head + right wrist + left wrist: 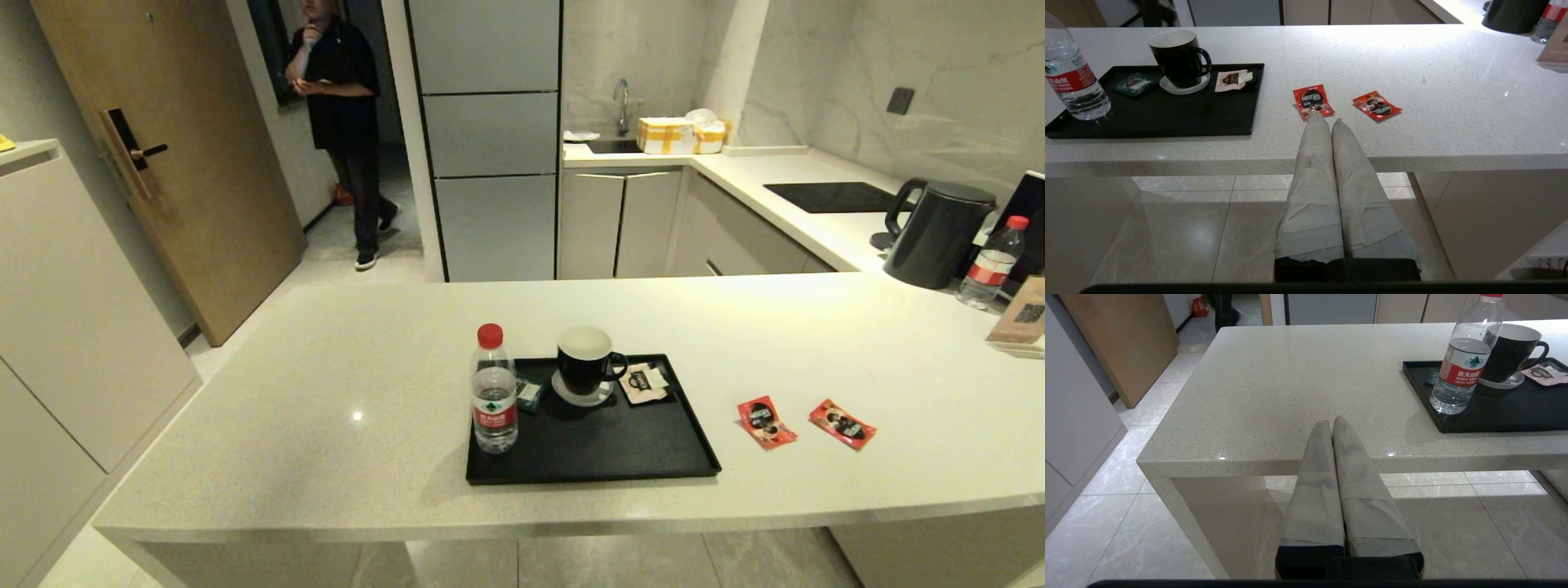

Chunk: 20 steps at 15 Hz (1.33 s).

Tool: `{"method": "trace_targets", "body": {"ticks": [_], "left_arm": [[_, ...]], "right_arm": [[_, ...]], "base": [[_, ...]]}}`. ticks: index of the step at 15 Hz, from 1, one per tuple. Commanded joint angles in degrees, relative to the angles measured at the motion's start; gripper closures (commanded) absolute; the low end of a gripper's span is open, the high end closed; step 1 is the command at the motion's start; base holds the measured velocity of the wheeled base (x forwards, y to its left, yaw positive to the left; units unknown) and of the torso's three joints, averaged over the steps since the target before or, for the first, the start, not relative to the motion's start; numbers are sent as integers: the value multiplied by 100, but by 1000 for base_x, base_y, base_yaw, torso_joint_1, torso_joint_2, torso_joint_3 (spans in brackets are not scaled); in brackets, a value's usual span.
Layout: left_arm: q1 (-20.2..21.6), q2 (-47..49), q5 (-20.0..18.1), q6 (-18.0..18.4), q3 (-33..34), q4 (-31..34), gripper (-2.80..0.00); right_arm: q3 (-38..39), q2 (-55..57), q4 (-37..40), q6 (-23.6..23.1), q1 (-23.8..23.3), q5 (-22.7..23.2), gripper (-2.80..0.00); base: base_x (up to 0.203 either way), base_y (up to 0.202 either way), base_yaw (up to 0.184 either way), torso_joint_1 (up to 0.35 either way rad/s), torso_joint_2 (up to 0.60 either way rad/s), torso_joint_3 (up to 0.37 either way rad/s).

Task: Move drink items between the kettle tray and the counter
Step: Return the tea bag to its original position

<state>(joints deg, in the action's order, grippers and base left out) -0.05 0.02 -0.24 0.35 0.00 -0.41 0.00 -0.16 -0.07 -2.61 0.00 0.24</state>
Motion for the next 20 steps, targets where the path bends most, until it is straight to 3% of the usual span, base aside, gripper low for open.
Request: {"method": "trace_targets", "body": {"ticks": [1, 20], "left_arm": [[-4, -2, -2, 0, 0, -2, 0], [-4, -2, -2, 0, 0, -2, 0]], "right_arm": [[0, 7, -1, -3, 0, 2, 0], [0, 16, -1, 6, 0, 2, 0]], "base": [[0, 0, 0, 0, 0, 0], [0, 0, 0, 0, 0, 0]]}}
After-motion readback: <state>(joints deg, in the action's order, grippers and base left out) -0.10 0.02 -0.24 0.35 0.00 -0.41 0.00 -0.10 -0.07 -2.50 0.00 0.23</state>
